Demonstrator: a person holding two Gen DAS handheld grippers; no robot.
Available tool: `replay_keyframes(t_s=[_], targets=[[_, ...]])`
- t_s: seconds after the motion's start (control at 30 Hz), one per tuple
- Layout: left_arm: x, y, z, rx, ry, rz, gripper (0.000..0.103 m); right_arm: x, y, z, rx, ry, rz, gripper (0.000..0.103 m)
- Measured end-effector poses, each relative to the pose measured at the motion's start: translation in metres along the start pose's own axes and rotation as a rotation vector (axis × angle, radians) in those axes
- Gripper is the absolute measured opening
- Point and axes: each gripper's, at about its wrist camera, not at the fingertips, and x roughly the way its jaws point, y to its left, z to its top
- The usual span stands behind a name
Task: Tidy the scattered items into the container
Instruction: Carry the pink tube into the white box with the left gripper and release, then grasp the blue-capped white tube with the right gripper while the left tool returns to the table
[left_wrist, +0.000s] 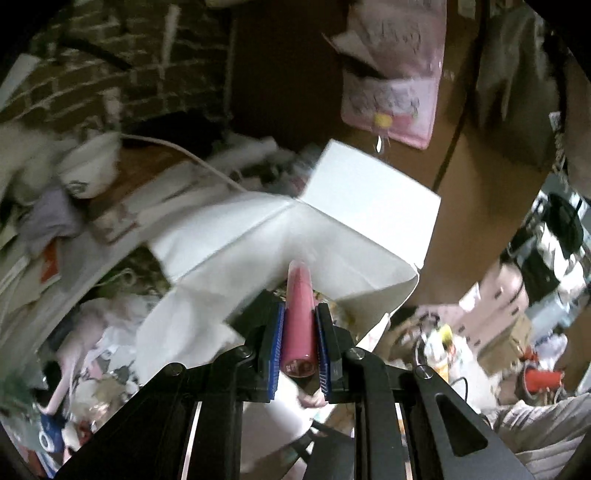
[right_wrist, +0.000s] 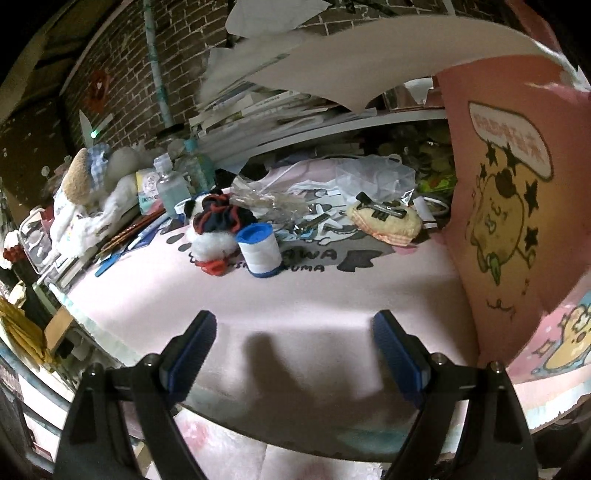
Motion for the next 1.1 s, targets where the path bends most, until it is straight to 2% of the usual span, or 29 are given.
replay_keyframes(t_s=[0.27, 0.57, 0.6, 0.7, 0.73, 0.77, 0.83, 0.9, 0.93, 1.0, 1.1], targets=[[0.052, -0.013, 0.026, 0.05, 0.163, 0.072, 0.011, -0.002, -0.001, -0.001, 0.007, -0.002, 0.018, 0.085], [0.073, -0.008, 0.027, 0.041, 0.224, 0.096, 0.013, -0.005, -0.001, -0.003, -0.001, 0.001, 0.019, 0.085], [0.073, -0.008, 0.028, 0.044, 0.223, 0.101, 0.02, -0.005, -0.001, -0.003, -0.001, 0.001, 0.019, 0.085], [0.067, -0.008, 0.028, 0.039, 0.192, 0.097, 0.057, -0.005, -0.001, -0.003, -0.003, -0.002, 0.014, 0.085], [0.062, -0.008, 0.029, 0.036, 0.17, 0.088, 0.065, -0.006, -0.001, -0.002, -0.004, -0.004, 0.011, 0.085], [0.054, -0.008, 0.029, 0.031, 0.142, 0.075, 0.069, -0.006, -0.002, -0.002, -0.005, -0.006, 0.009, 0.085], [0.036, -0.007, 0.03, 0.024, 0.09, 0.044, 0.081, -0.006, -0.003, 0.0, -0.005, -0.01, 0.009, 0.085], [0.012, -0.006, 0.027, 0.021, 0.027, 0.042, 0.086, -0.007, -0.002, 0.001, -0.006, -0.015, 0.008, 0.085], [0.001, -0.005, 0.025, 0.021, 0.0, 0.059, 0.087, -0.008, 0.0, 0.001, -0.015, -0.018, 0.0, 0.085], [-0.023, 0.0, 0.018, 0.024, -0.053, 0.111, 0.095, -0.009, 0.002, 0.002, -0.025, -0.023, -0.006, 0.085], [-0.057, 0.014, -0.004, -0.006, -0.117, 0.216, 0.101, -0.009, 0.007, 0.002, -0.036, -0.022, -0.014, 0.085]])
